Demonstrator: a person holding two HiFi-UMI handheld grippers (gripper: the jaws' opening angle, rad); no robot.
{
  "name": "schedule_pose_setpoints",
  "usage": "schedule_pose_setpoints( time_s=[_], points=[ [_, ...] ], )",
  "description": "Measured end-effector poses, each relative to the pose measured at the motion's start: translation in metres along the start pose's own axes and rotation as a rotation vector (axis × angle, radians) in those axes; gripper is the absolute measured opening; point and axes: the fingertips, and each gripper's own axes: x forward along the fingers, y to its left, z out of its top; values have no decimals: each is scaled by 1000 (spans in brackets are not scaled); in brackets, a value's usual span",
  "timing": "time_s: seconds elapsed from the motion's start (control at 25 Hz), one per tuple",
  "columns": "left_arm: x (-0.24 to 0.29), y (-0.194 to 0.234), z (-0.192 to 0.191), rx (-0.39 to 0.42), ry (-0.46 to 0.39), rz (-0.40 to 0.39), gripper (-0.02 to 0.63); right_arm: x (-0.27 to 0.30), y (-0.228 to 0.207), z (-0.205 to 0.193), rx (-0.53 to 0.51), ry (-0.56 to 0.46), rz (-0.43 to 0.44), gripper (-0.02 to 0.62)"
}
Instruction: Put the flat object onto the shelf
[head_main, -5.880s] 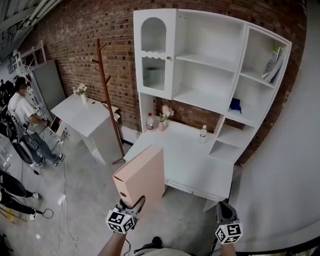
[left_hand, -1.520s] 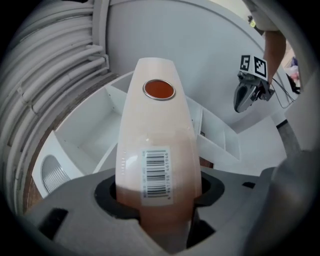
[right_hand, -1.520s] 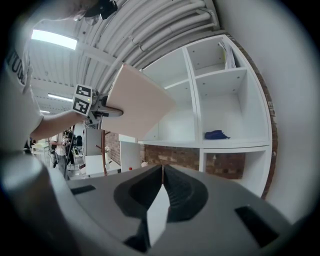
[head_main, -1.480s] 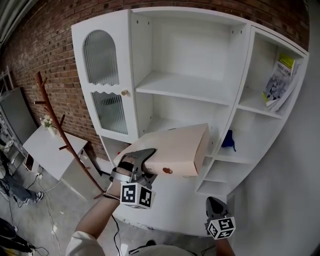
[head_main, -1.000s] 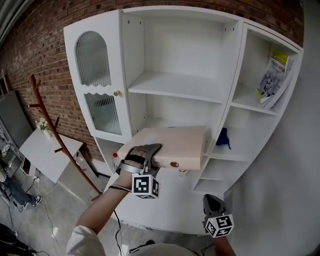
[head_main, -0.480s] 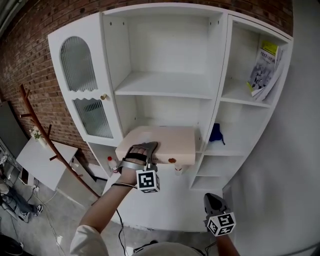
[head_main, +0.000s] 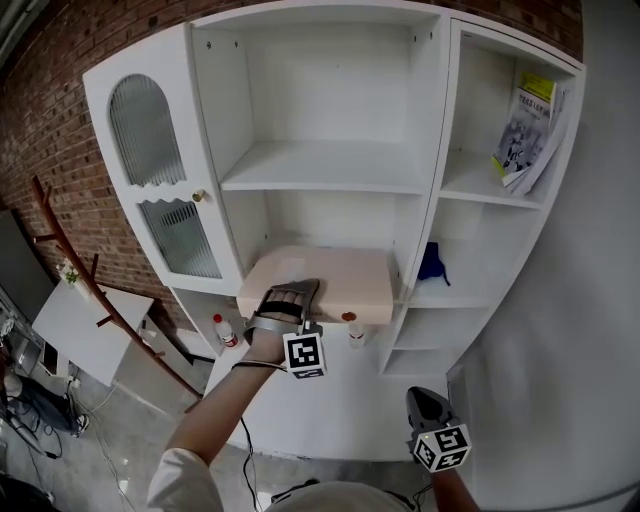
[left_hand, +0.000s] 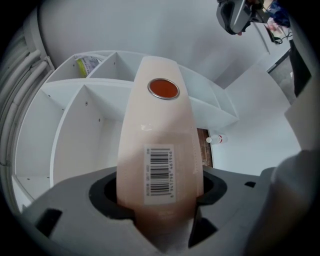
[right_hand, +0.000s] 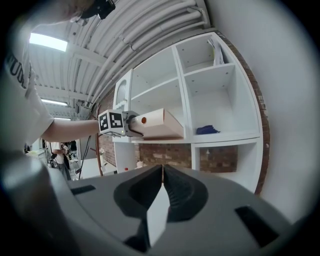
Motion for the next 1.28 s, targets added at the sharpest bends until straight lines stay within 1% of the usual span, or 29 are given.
schedule_pose_setpoints(
  time_s=[0.12, 0.32, 0.6, 0.76, 0.96, 1.16, 1.2, 1.28],
  points=[
    [5, -5, -1, 2, -3, -7, 316, 2, 0, -3, 9, 5, -2, 31],
    [11, -14, 2, -9, -17, -47, 338, 7, 3, -8, 15, 19, 3, 31],
    [24, -34, 5, -43, -43, -155, 373, 16, 0, -5, 17, 14, 3, 31],
    [32, -51, 10, -105, -73, -288, 408, 19, -2, -3, 20, 11, -4, 31],
    [38, -60, 15, -158, -108, -398, 419, 20, -5, -5, 27, 12, -17, 31],
    [33, -59, 21, -233, -162, -591, 419, 18, -9, -8, 49, 16, -35, 31],
    [34, -58, 21, -241, -168, -611, 419, 18, -10, -9, 52, 17, -39, 31],
    [39, -57, 20, -244, -172, -617, 419, 18, -10, -10, 53, 19, -45, 31]
  ],
)
